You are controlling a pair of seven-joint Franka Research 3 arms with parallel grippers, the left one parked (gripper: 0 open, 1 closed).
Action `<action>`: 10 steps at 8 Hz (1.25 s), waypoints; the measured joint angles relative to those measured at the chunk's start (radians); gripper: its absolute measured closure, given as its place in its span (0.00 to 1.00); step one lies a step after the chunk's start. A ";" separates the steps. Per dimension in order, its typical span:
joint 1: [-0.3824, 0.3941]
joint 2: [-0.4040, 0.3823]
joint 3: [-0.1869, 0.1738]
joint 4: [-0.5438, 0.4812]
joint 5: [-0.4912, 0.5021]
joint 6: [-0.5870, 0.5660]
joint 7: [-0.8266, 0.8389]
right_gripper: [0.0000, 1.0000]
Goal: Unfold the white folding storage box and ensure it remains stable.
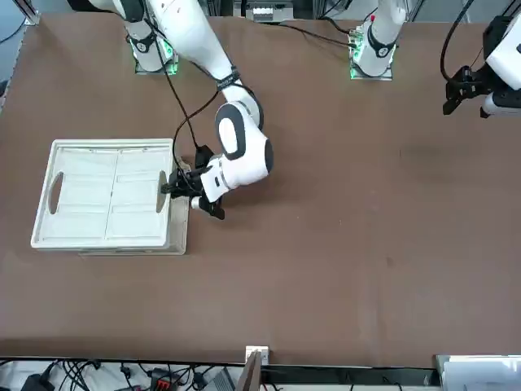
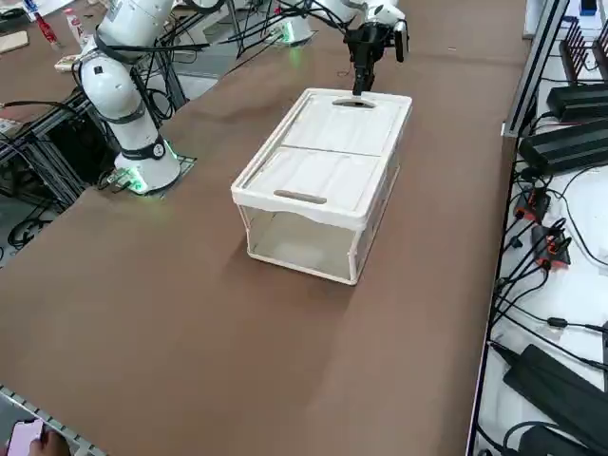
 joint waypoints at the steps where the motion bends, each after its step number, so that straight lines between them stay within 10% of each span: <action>1: 0.000 0.000 0.000 0.000 0.000 0.000 0.001 0.71; 10: 0.044 -0.015 0.017 0.014 0.012 0.032 -0.009 0.71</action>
